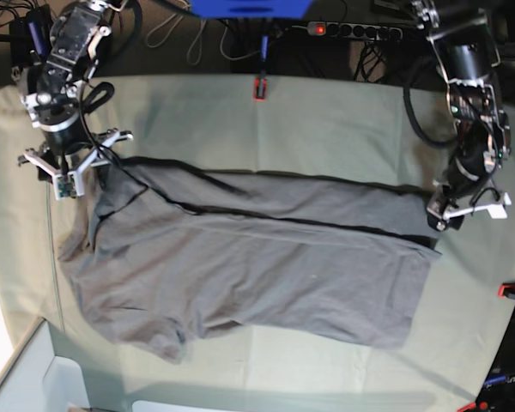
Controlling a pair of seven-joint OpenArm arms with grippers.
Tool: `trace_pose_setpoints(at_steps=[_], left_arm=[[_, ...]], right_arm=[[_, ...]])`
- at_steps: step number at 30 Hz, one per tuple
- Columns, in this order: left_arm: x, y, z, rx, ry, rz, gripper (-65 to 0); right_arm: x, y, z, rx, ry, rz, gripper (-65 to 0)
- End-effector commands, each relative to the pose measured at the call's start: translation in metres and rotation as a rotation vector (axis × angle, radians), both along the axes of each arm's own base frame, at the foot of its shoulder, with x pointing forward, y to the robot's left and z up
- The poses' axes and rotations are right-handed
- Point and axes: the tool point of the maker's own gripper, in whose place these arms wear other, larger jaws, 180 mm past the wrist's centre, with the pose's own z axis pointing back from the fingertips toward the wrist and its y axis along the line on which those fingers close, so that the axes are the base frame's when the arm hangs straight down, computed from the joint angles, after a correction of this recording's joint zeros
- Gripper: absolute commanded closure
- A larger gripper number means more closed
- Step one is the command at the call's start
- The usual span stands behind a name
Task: Layout the t-shirt on the table in an organized manner, then fold the t-shirt properly
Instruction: 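Drag the t-shirt edge outward with both grippers to flatten it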
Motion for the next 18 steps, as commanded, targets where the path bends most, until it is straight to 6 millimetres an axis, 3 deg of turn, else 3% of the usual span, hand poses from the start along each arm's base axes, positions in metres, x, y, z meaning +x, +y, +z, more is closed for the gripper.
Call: trace_pose_setpoints(at_steps=[1, 13, 18], left_arm=[[0.006, -0.001, 0.004, -0.007, -0.009, -0.005, -43.7], [0.006, -0.002, 0.003, -0.012, -0.005, -0.004, -41.5], [0.007, -0.003, 0.003, -0.013, -0.008, -0.006, -12.0]], right_arm=[[0.005, 0.002, 0.006, 0.012, -0.031, 0.014, -31.5], [0.011, 0.014, -0.019, 0.08, 0.011, 0.023, -30.8], [0.007, 0.016, -0.029, 0.1, 0.034, 0.019, -23.4]])
